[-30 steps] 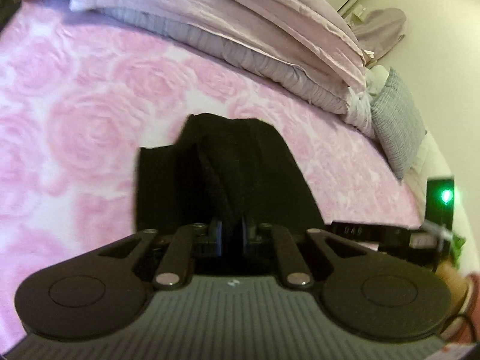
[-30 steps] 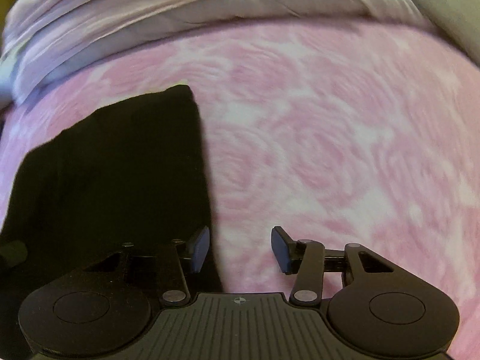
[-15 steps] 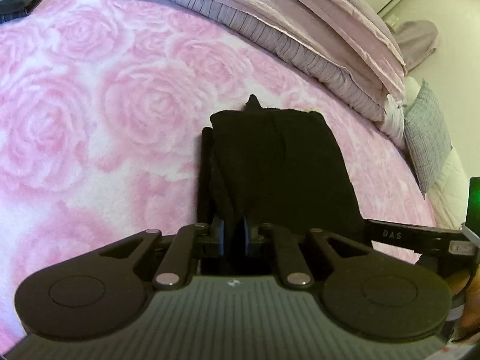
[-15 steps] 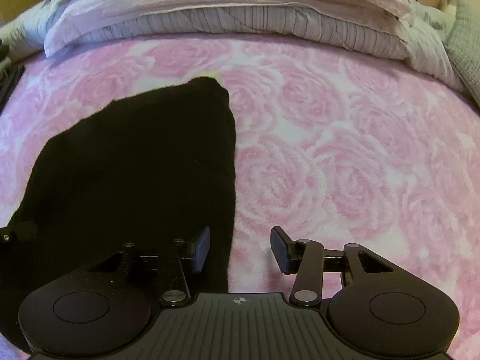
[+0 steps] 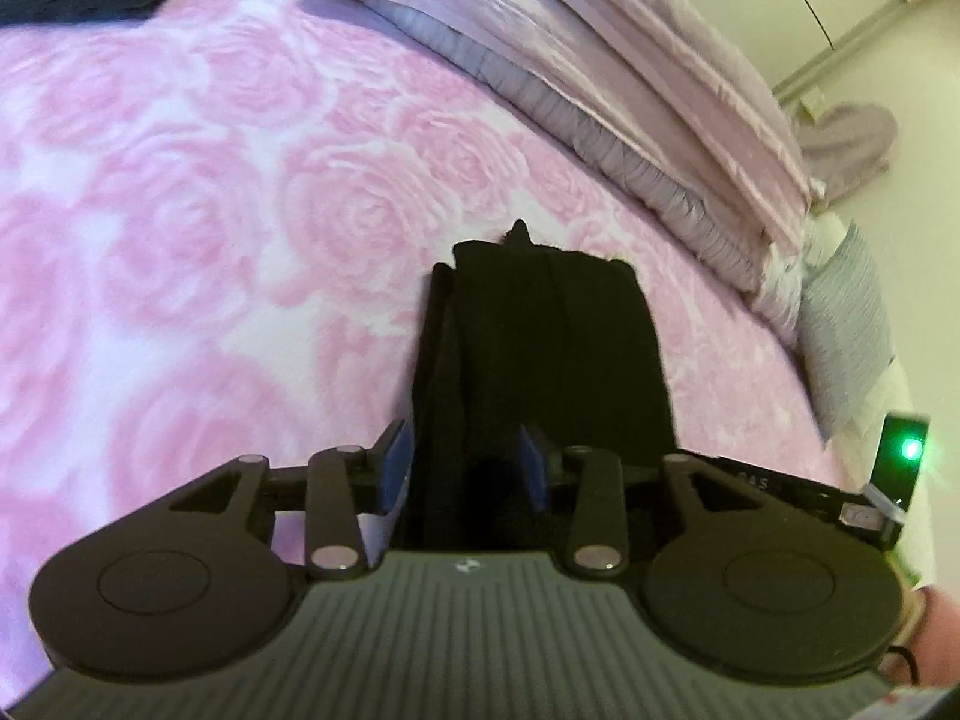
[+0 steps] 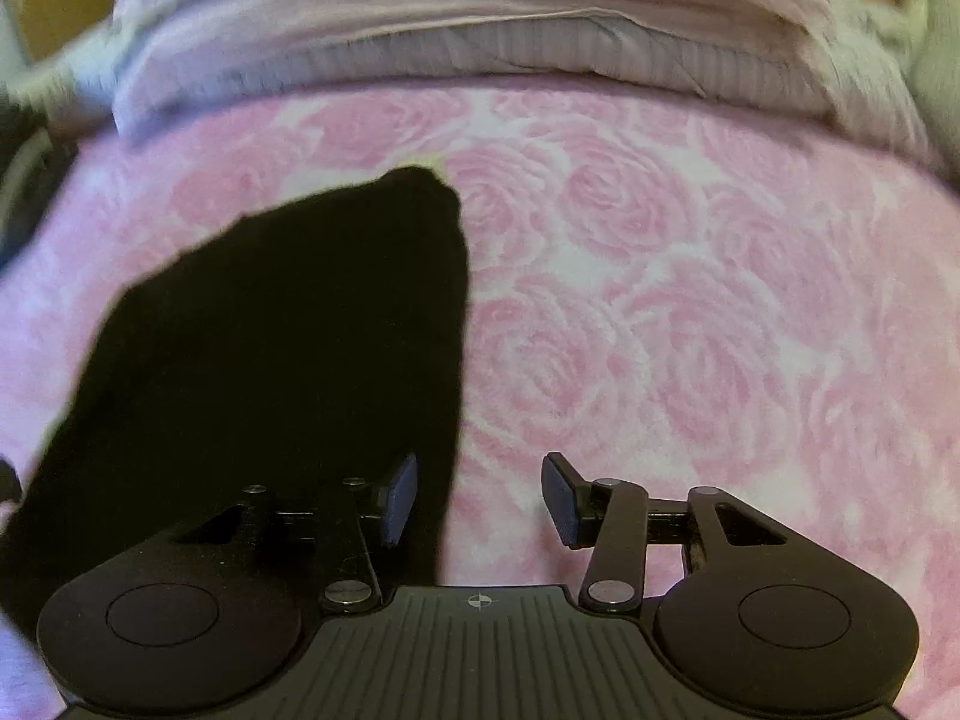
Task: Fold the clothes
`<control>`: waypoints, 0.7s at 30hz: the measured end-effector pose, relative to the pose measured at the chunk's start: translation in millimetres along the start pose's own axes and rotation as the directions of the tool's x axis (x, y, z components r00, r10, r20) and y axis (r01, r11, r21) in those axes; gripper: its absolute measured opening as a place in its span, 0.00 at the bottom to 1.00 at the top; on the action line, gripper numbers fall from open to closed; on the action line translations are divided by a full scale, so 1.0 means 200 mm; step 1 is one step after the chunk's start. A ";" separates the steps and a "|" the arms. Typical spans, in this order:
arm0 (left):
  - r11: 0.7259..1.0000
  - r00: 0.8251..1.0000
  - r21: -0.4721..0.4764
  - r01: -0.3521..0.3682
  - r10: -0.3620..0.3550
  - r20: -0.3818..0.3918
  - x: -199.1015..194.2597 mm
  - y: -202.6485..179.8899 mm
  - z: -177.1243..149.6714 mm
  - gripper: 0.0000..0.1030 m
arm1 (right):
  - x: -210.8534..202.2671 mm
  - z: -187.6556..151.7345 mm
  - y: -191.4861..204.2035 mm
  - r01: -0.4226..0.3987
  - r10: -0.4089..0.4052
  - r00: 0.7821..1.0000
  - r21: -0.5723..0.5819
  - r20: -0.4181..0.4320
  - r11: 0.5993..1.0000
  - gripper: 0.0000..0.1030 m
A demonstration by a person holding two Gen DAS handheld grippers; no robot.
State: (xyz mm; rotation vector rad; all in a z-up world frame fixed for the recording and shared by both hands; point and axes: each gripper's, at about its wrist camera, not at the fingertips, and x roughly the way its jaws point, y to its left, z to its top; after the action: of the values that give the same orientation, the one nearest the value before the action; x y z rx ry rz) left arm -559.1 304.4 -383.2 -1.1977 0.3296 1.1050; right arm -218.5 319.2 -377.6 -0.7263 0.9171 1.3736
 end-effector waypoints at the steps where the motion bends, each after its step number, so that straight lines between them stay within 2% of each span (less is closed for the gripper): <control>1: 1.000 1.000 -0.027 0.012 -0.012 0.003 -0.05 0.01 -0.02 0.33 | -0.05 -0.02 -0.07 -0.036 0.036 0.999 0.061 0.008 0.997 0.42; 4: 0.998 0.999 -0.047 0.033 -0.033 0.008 -0.16 0.00 -0.08 0.34 | -0.21 -0.13 -0.24 -0.147 0.140 0.989 0.220 0.048 0.964 0.43; 7: 0.997 0.999 -0.059 0.045 -0.045 0.011 -0.16 -0.03 -0.12 0.39 | -0.31 -0.25 -0.32 -0.223 0.222 0.974 0.319 0.041 0.921 0.43; 10: 0.995 0.999 -0.081 0.050 -0.049 0.009 -0.09 -0.04 -0.15 0.39 | -0.31 -0.38 -0.33 -0.294 0.319 0.947 0.445 0.018 0.846 0.43; 12: 0.998 1.000 -0.069 0.013 -0.013 0.001 -0.03 -0.04 -0.18 0.29 | -0.26 -0.42 -0.33 -0.319 0.360 0.933 0.520 0.023 0.792 0.43; 13: 0.997 1.000 -0.073 0.002 -0.002 0.002 -0.01 -0.03 -0.20 0.13 | -0.22 -0.44 -0.33 -0.352 0.391 0.919 0.554 0.052 0.754 0.43; 14: 0.997 1.000 -0.081 -0.007 0.007 0.006 0.00 -0.01 -0.22 0.09 | -0.18 -0.45 -0.33 -0.361 0.401 0.914 0.577 0.061 0.733 0.43; 16: 0.997 0.999 -0.077 -0.032 0.034 0.029 0.01 0.03 -0.27 0.05 | -0.12 -0.43 -0.31 -0.367 0.406 0.912 0.566 0.061 0.738 0.20; 17: 0.996 0.998 -0.069 -0.051 0.053 0.034 0.02 0.04 -0.30 0.05 | -0.11 -0.42 -0.30 -0.369 0.404 0.913 0.528 0.053 0.765 0.13; 18: 0.996 0.997 -0.063 -0.069 0.071 0.031 0.04 0.06 -0.34 0.05 | -0.09 -0.41 -0.28 -0.353 0.384 0.923 0.474 0.033 0.807 0.12; 19: 0.994 0.996 -0.072 -0.076 0.079 0.034 0.06 0.08 -0.37 0.06 | -0.08 -0.41 -0.27 -0.352 0.380 0.925 0.432 0.023 0.830 0.12; 21: 0.988 0.996 -0.142 -0.063 0.071 0.055 0.06 0.13 -0.40 0.06 | -0.07 -0.42 -0.28 -0.354 0.385 0.923 0.396 0.001 0.847 0.13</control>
State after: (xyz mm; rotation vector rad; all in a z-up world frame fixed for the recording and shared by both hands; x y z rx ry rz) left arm -548.4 240.9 -436.7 -1.2822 0.2511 1.2360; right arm -171.7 234.2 -410.5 -0.3032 1.4018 1.4369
